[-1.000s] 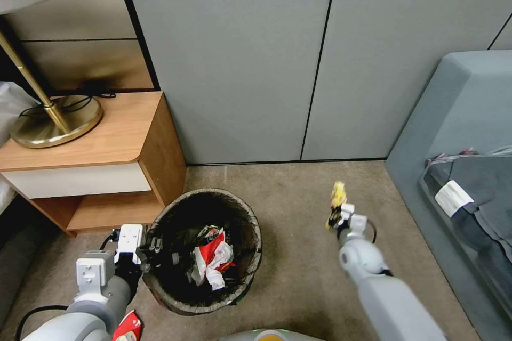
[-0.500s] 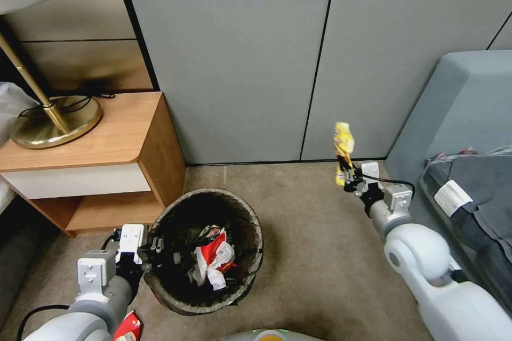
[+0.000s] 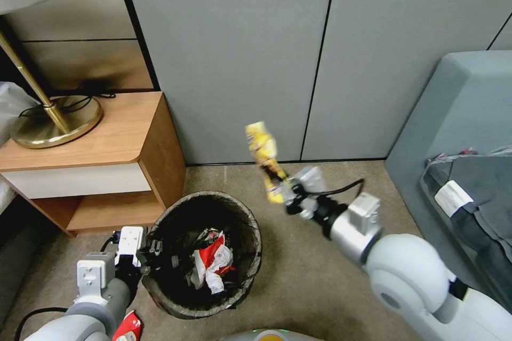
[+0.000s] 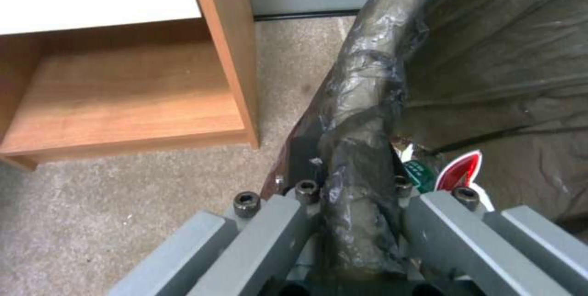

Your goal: Pick up the trash bin, then pick up the garbage from the floor and place it into the trash bin.

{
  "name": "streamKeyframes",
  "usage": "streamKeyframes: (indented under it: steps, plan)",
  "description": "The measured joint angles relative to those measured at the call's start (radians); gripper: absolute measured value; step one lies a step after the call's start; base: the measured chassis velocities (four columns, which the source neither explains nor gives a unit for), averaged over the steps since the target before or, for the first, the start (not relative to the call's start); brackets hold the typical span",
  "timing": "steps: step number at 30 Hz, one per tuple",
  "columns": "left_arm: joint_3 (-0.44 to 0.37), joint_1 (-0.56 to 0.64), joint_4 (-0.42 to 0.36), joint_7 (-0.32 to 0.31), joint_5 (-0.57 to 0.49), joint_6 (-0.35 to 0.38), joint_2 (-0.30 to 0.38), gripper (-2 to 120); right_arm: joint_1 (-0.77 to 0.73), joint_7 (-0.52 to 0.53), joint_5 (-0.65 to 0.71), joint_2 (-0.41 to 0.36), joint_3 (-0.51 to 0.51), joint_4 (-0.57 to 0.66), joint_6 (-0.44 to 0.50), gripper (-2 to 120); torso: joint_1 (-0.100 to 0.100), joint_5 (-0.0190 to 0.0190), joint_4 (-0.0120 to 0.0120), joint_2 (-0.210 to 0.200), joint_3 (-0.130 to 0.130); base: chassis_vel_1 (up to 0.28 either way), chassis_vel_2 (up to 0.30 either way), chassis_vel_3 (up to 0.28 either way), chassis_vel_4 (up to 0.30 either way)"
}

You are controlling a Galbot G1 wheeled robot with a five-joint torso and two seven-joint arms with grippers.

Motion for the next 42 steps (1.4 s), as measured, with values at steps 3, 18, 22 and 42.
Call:
streamKeyframes:
  steps: [3, 18, 22, 42]
  plan:
    - [0.001, -0.001, 0.0, 0.0, 0.001, 0.0, -0.002, 1, 0.043, 0.002, 0.016, 0.005, -0.075, -0.005, -0.011, 0, 0.0, 0.0, 0.0, 0.0, 0.0, 0.0, 0.0, 0.0, 0.0]
    - [0.009, -0.013, 0.0, -0.001, 0.001, 0.0, -0.008, 1, 0.063, 0.048, 0.01, 0.027, -0.229, -0.039, -0.032, 0, 0.0, 0.0, -0.0001, 0.0, 0.0, 0.0, 0.0, 0.0, 0.0]
    - [0.01, -0.015, 0.0, -0.001, 0.002, 0.0, -0.008, 1, 0.061, 0.06, 0.008, 0.03, -0.246, -0.045, -0.035, 0, 0.0, 0.0, -0.0001, 0.0, 0.0, 0.0, 0.0, 0.0, 0.0]
    - [0.008, -0.016, 0.0, 0.0, 0.002, 0.0, -0.011, 1, 0.033, 0.093, -0.012, 0.036, -0.251, -0.048, -0.058, 54, 0.0, 0.0001, 0.0, 0.0, 0.0, 0.0, 0.0, 0.0, 0.0]
